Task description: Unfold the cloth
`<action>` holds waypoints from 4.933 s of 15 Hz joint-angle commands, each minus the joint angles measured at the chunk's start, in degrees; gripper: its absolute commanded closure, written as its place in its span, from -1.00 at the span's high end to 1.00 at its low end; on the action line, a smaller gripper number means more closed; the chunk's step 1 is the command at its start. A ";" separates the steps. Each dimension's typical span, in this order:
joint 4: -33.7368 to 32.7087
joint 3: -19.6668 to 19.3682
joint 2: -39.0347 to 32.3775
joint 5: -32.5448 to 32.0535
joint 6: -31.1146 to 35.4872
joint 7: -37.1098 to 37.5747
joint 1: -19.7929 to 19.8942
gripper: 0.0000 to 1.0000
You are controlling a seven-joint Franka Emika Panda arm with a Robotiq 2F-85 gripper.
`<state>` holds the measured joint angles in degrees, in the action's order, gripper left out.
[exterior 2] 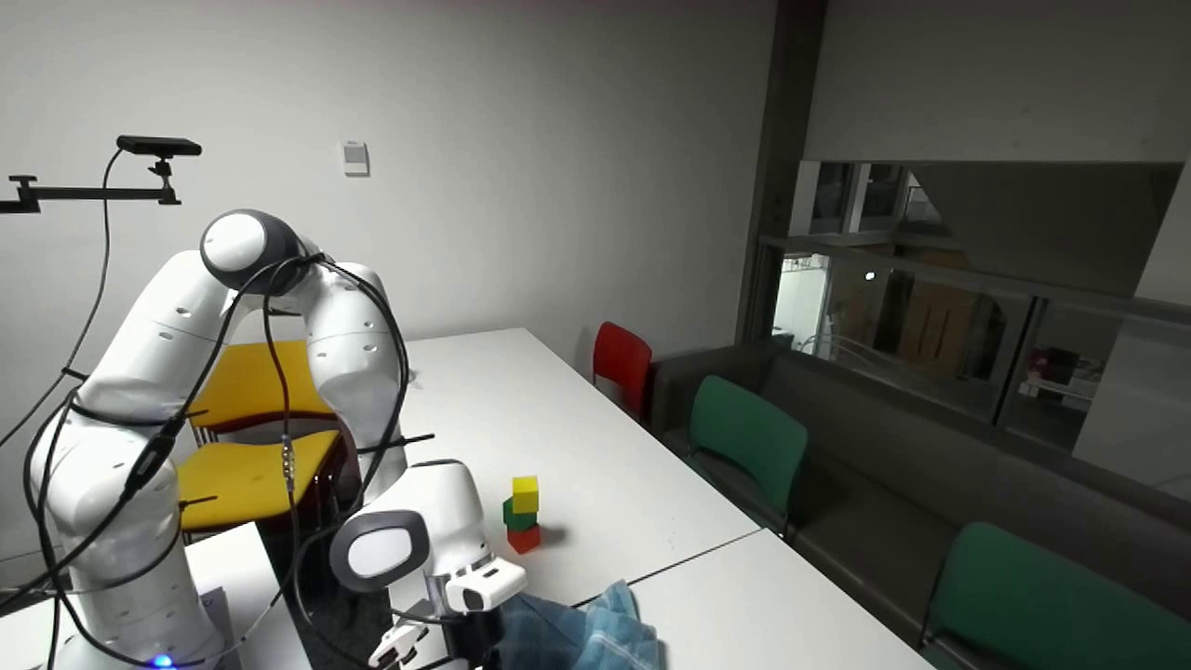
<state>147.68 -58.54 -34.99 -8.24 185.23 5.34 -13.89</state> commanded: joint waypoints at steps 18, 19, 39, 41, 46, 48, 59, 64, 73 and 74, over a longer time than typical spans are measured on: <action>2.32 -5.47 -11.56 31.17 13.67 -1.24 -14.48 -0.98; 1.60 -5.66 -12.16 31.74 13.41 -1.20 -14.90 -0.98; -8.14 -1.63 0.48 24.37 13.01 -3.76 -2.09 -0.98; -9.94 -0.50 2.74 22.41 13.01 -4.43 0.34 -0.98; -13.15 5.34 8.11 16.53 13.01 -7.01 7.91 -0.98; -13.60 8.32 9.72 14.77 13.01 -7.99 11.15 -0.98; -15.48 18.49 9.06 13.54 13.01 -9.45 21.76 0.82; -16.52 21.62 8.83 13.09 12.81 -10.09 25.01 1.00; -4.27 44.27 15.27 -8.05 11.94 -2.85 49.23 1.00; -3.96 46.50 15.12 -10.12 11.60 -1.65 52.22 1.00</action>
<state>140.28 -18.25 -23.60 -12.32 198.06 1.51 29.77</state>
